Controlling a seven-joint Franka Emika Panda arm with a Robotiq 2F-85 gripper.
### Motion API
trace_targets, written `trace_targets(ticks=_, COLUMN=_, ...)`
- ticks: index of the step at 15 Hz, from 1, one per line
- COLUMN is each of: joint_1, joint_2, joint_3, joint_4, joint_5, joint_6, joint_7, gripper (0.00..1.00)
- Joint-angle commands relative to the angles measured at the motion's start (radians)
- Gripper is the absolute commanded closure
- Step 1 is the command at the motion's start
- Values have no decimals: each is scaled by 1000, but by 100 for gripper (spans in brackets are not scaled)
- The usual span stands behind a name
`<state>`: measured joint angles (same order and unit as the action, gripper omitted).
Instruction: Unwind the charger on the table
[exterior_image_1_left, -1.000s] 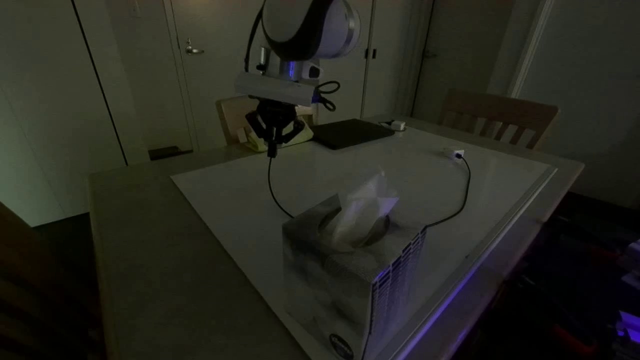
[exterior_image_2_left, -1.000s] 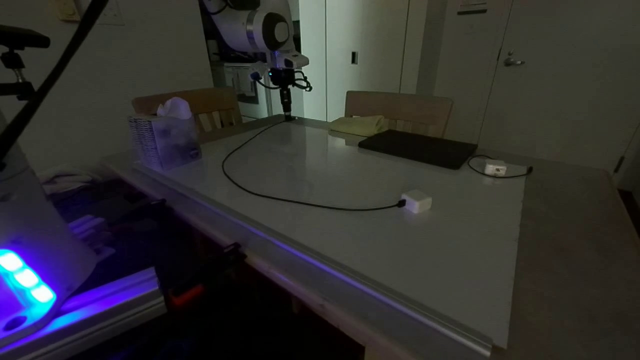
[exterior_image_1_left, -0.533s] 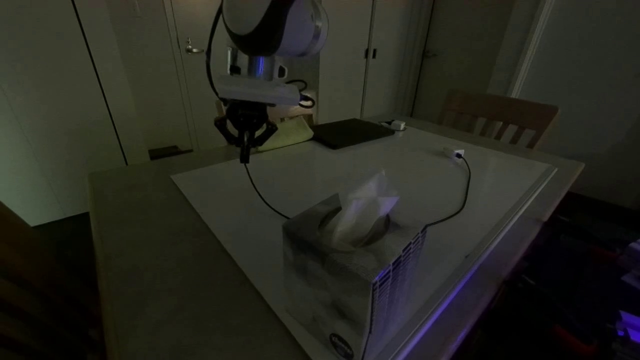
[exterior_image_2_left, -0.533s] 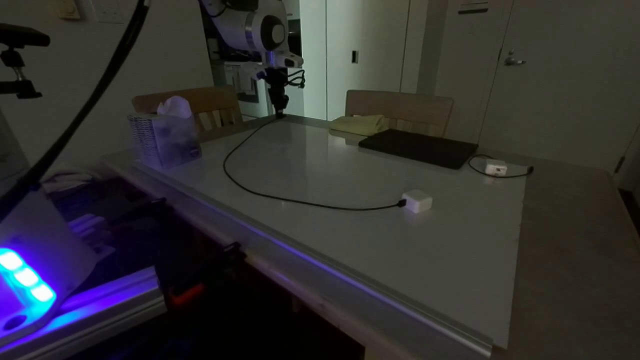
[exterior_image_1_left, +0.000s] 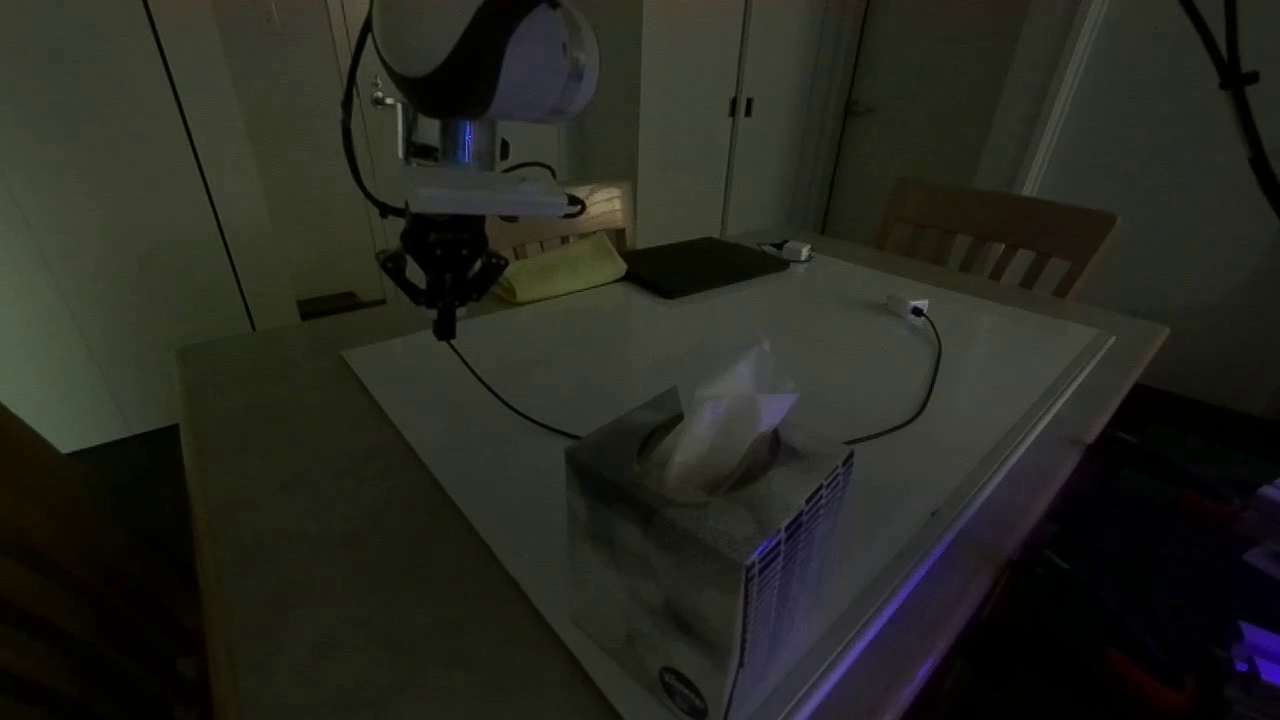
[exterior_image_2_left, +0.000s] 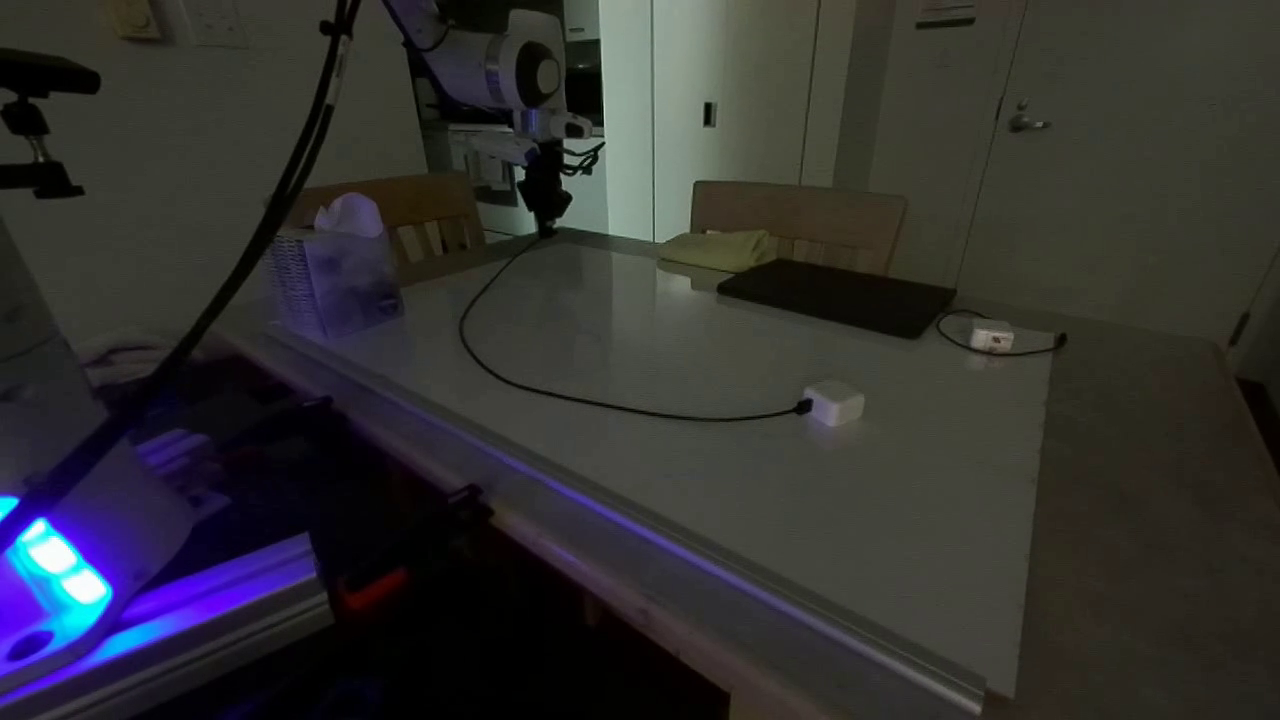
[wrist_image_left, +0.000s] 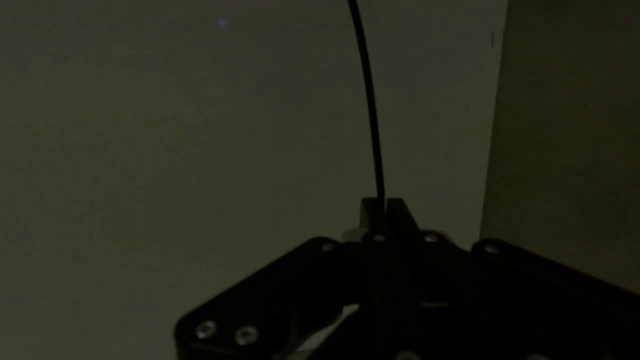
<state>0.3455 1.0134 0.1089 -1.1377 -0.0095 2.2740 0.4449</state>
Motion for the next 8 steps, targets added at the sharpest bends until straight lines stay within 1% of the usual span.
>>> trace_targets(ticks=1, joint_1=15, joint_2=10, joint_3=-6, joint_4=15, joint_5=15, joint_6=-10, joint_7=-43, gripper=99)
trace_targets(ticks=6, joint_1=26, joint_2=48, joint_3=66, joint_4=62, joint_5=11, joint_6=-35, joint_7=-273, gripper=99)
trace_targets(ticks=8, joint_1=14, joint_2=55, joint_3=113, joint_4=56, joint_5=2, joint_6=-34, joint_7=-369, gripper=99)
